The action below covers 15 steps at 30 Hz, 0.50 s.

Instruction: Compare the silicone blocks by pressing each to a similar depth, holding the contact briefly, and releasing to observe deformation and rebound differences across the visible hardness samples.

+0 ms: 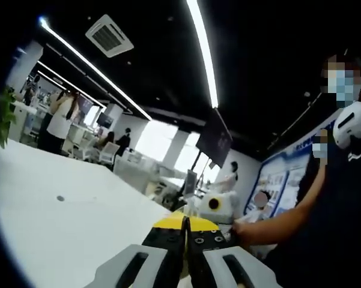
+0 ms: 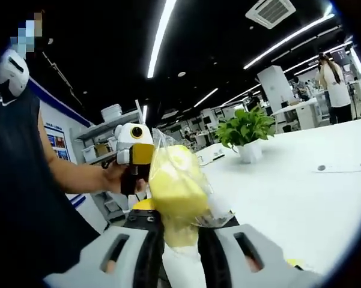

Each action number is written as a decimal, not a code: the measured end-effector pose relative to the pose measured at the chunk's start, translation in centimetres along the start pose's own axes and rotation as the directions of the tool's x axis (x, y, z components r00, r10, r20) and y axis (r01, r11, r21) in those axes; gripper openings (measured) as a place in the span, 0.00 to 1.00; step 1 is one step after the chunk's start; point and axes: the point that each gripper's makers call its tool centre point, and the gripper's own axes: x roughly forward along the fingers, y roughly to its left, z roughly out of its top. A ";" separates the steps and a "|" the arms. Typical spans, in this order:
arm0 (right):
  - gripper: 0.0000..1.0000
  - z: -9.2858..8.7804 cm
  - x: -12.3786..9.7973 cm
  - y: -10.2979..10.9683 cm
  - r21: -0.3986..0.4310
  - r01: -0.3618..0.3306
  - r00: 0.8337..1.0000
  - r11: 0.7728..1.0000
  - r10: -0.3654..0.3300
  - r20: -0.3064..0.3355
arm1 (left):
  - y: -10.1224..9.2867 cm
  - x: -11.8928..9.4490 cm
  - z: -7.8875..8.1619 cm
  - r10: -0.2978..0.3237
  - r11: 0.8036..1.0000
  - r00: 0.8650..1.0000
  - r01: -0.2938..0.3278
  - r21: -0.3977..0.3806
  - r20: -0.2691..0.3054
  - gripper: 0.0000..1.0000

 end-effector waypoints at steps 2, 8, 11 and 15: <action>0.13 0.0 0.0 0.3 -0.009 -0.005 1.000 1.000 0.005 -0.008 | -0.1 -0.2 -0.1 -0.001 0.999 1.000 0.001 -0.045 -0.002 0.00; 0.08 -0.4 0.0 0.6 -0.011 -0.014 0.998 1.000 0.013 -0.055 | -0.1 -0.5 -0.3 0.012 0.999 1.000 -0.012 -0.034 -0.013 0.00; 0.07 -0.6 0.0 0.8 -0.011 -0.015 0.996 1.000 0.014 -0.083 | -0.1 -0.6 -0.6 0.014 1.000 1.000 -0.014 -0.016 -0.023 0.00; 0.05 -0.9 0.1 1.0 -0.001 -0.016 0.994 1.000 0.016 -0.104 | -0.2 -0.9 -0.8 0.014 0.998 0.999 -0.017 -0.055 -0.050 0.00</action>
